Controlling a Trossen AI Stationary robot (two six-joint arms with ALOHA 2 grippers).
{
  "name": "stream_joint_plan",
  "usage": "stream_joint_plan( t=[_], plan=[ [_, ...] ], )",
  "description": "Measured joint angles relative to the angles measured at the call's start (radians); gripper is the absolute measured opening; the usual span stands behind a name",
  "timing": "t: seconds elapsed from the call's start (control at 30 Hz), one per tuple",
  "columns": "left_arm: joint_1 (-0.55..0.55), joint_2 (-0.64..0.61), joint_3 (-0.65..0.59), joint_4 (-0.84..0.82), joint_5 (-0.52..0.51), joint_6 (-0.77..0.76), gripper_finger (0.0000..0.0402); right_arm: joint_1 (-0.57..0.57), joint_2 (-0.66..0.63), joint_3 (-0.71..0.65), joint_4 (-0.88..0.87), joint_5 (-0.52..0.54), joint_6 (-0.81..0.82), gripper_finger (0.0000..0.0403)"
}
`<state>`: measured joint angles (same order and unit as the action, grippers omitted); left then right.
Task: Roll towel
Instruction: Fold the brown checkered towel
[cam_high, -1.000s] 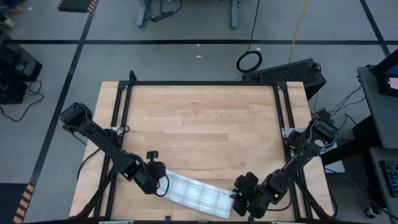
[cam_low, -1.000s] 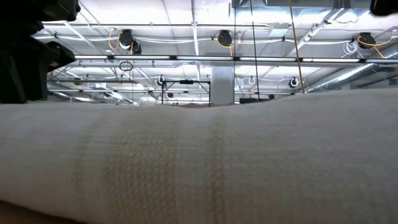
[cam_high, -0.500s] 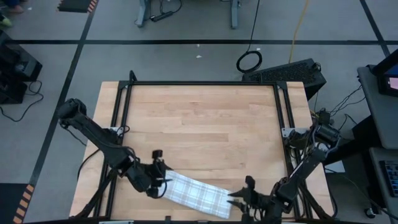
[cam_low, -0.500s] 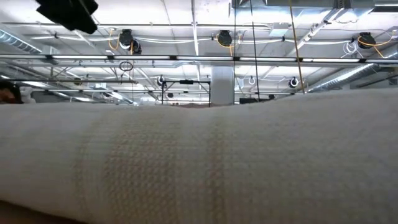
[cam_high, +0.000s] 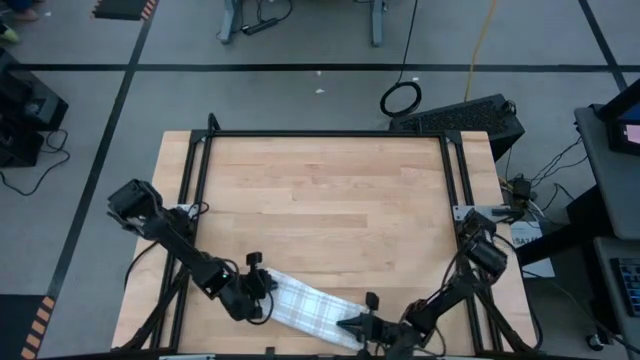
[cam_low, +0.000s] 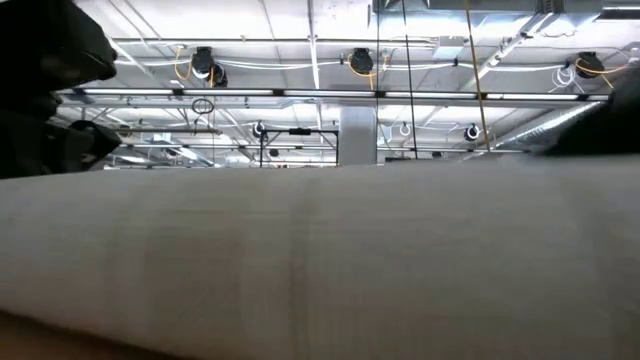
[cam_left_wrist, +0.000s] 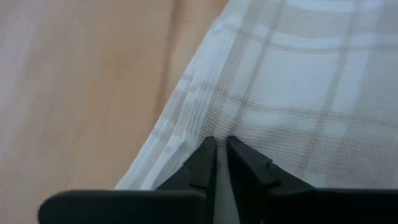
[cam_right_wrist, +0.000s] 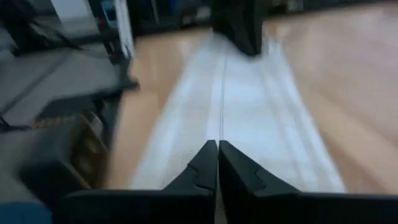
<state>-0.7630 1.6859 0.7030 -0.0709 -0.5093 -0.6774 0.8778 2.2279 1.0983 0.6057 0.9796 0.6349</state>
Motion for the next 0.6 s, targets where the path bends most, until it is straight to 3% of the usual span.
stream_joint_plan(
  t=[0.17, 0.3, 0.47, 0.6],
  plan=[
    [0.003, 0.044, -0.020, -0.010, -0.097, -0.018, 0.0040, -0.035, 0.053, 0.102, -0.257, -0.022, 0.210, 0.0002],
    [0.018, 0.033, -0.023, -0.103, -0.200, 0.034, 0.0040, -0.067, 0.051, 0.156, -0.430, 0.002, 0.231, 0.0001],
    [0.090, -0.037, -0.028, -0.307, -0.296, 0.094, 0.0040, -0.137, 0.051, 0.174, -0.460, 0.012, 0.155, 0.0001],
    [0.144, -0.158, -0.009, -0.441, -0.297, 0.157, 0.0040, -0.188, 0.051, 0.175, -0.443, -0.031, 0.136, 0.0000]
  ],
)
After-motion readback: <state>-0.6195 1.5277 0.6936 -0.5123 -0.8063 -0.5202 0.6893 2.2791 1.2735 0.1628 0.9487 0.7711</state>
